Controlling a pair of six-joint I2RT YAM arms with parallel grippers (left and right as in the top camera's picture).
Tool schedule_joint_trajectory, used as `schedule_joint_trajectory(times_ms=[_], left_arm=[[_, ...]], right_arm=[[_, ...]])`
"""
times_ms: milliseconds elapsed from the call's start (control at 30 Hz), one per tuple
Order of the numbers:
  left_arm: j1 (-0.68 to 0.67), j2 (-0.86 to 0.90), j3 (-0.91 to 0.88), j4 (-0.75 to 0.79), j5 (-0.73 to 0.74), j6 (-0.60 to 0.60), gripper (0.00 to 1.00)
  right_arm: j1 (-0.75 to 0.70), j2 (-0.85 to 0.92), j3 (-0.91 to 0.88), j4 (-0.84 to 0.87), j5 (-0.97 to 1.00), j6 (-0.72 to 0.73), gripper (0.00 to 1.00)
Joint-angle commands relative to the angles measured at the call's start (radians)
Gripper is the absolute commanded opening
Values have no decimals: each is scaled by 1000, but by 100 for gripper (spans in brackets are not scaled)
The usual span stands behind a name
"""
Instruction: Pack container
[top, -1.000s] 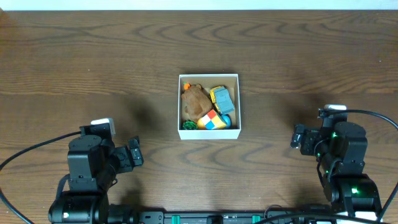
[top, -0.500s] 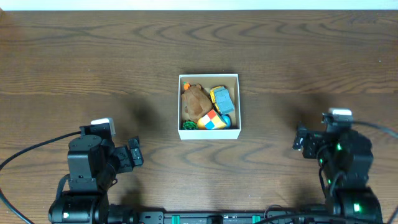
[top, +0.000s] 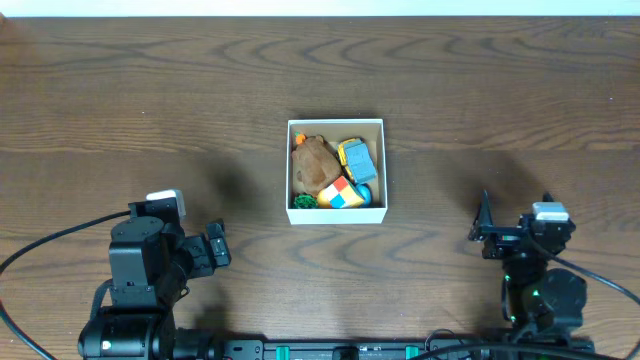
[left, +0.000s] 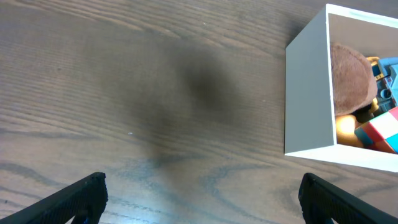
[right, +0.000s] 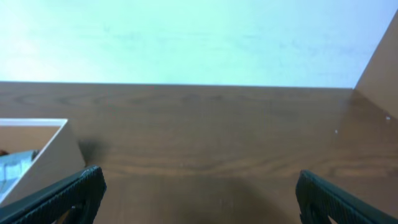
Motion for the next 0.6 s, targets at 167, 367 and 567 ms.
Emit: schedule_joint_trajectory(times_ms=[167,367,567], left_arm=[[5,1,-6,2,-11,-9,98],[5,1,-6,2,-11,-9,98],[5,1,-6,2,-11,-9,98]], right_arm=[[-2,-80,-166,179,-1,-97,99],[-2,-153,-166,24,-6,-103,99],[-3,-153,-166,26,-19,-103,99]])
